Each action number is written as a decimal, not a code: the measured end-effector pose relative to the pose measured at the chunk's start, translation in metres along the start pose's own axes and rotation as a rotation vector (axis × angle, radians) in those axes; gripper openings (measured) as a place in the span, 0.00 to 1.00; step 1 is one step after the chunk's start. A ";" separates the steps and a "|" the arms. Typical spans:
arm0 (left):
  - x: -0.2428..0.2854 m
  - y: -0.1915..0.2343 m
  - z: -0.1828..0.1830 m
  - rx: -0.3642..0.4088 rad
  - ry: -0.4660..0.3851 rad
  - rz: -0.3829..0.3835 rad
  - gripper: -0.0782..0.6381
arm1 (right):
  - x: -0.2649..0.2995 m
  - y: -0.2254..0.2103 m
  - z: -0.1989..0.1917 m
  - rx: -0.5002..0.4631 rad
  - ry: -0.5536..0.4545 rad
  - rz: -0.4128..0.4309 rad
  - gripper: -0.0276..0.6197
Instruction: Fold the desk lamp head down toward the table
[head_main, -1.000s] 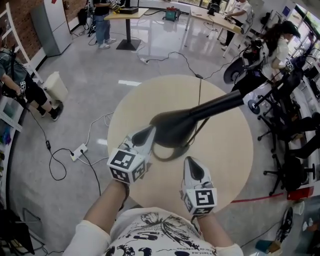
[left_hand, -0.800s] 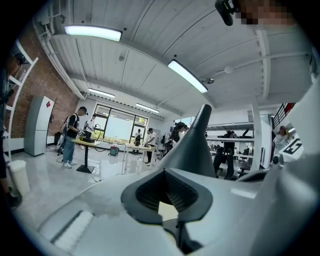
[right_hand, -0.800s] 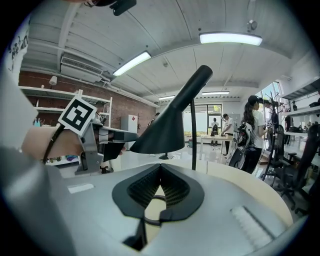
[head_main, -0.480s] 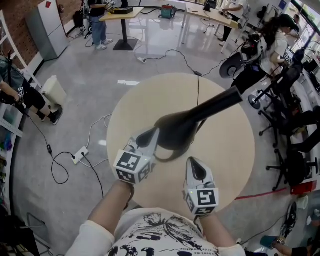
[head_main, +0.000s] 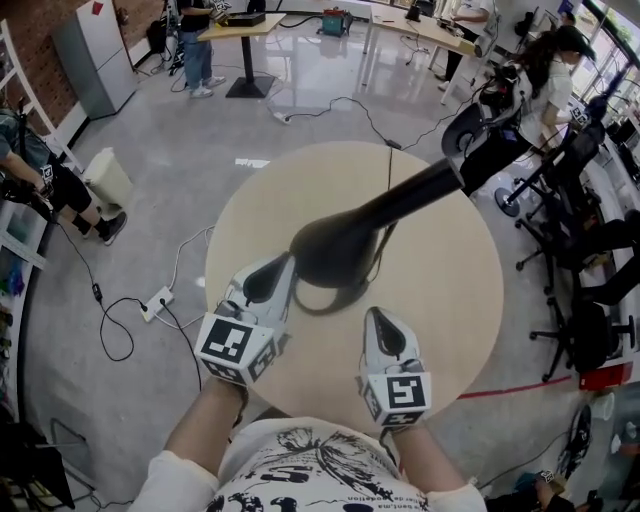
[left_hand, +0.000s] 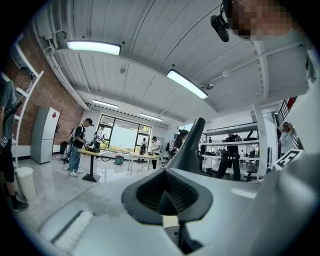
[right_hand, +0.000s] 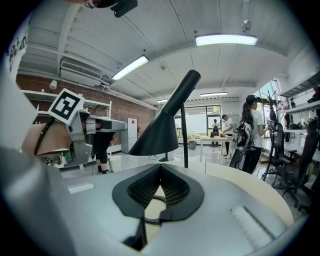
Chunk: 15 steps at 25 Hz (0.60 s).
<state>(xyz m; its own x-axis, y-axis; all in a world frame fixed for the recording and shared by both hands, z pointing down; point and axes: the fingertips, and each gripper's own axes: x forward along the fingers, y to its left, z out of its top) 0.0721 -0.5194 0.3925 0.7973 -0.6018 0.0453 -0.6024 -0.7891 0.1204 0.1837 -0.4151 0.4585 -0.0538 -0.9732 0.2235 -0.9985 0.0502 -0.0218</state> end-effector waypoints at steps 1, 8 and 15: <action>-0.006 -0.009 0.000 0.005 0.004 0.000 0.11 | -0.004 0.000 0.001 0.002 -0.005 0.009 0.06; -0.050 -0.095 -0.021 -0.035 0.009 0.023 0.11 | -0.052 -0.009 0.005 -0.017 -0.028 0.079 0.06; -0.095 -0.161 -0.066 -0.084 0.048 0.079 0.11 | -0.106 -0.007 -0.021 -0.040 -0.027 0.173 0.06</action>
<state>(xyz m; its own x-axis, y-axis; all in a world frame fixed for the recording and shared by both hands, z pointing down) 0.0959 -0.3272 0.4343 0.7498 -0.6533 0.1053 -0.6596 -0.7253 0.1972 0.1964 -0.3076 0.4549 -0.2248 -0.9550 0.1937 -0.9741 0.2254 -0.0191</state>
